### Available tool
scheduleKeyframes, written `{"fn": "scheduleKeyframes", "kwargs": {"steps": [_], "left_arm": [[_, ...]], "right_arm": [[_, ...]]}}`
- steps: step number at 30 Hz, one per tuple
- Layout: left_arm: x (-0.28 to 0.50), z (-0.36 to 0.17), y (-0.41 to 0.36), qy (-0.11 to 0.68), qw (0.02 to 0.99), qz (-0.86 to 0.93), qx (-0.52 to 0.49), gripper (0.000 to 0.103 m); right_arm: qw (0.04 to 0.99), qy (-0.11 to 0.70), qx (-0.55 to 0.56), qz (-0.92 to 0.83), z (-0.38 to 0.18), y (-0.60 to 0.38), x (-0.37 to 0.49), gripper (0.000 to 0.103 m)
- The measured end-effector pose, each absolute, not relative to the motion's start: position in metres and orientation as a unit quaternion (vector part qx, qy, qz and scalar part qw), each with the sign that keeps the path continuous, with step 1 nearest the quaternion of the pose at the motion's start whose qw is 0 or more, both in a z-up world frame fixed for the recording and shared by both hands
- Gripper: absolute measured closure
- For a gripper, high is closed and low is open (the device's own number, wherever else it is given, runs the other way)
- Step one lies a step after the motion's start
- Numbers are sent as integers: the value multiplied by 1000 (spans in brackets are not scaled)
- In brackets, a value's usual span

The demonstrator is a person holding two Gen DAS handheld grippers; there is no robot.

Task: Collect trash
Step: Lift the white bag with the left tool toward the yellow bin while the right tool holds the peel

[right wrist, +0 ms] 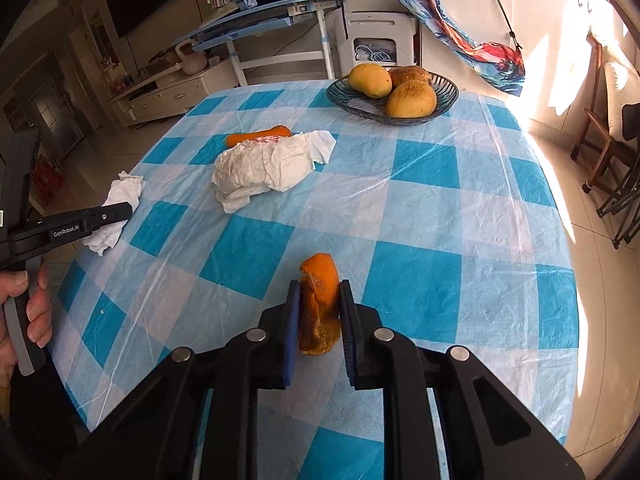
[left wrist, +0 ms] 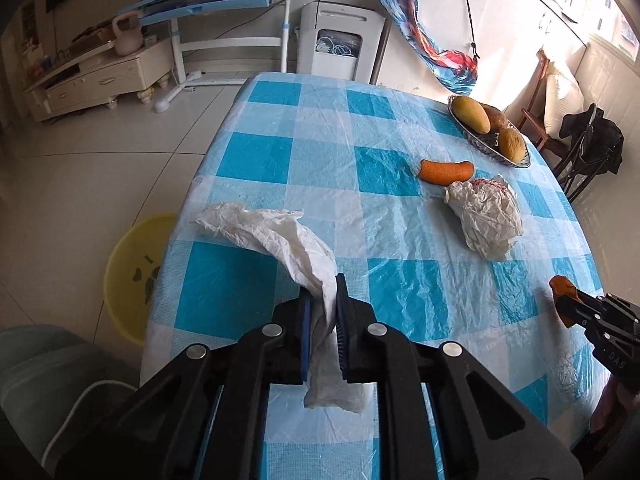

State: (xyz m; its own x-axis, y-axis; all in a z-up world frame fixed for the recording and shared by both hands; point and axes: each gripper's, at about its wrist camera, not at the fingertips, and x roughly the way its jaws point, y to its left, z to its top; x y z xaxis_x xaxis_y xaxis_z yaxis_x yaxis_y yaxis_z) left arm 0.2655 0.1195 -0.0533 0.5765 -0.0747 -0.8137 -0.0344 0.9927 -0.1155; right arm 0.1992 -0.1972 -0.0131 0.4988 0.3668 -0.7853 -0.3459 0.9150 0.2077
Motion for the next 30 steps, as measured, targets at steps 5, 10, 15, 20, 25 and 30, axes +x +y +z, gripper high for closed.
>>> {"fn": "scheduleKeyframes", "kwargs": {"steps": [5, 10, 15, 20, 25, 30], "left_arm": [[255, -40, 120, 440, 897, -10, -45, 92], [249, -32, 126, 428, 903, -3, -36, 92], [244, -24, 130, 416, 908, -2, -37, 92], [241, -21, 128, 409, 912, -2, -29, 92], [239, -17, 135, 403, 914, 0, -36, 92], [240, -6, 175, 402, 911, 8, -92, 92]], "right_arm": [[867, 432, 29, 248, -6, -180, 183, 84], [865, 419, 33, 274, -4, -161, 173, 84], [863, 416, 32, 286, -5, -150, 165, 84], [861, 415, 33, 291, -8, -147, 162, 84], [860, 413, 36, 297, -7, -144, 164, 84], [856, 407, 31, 317, -1, -130, 166, 84]]}}
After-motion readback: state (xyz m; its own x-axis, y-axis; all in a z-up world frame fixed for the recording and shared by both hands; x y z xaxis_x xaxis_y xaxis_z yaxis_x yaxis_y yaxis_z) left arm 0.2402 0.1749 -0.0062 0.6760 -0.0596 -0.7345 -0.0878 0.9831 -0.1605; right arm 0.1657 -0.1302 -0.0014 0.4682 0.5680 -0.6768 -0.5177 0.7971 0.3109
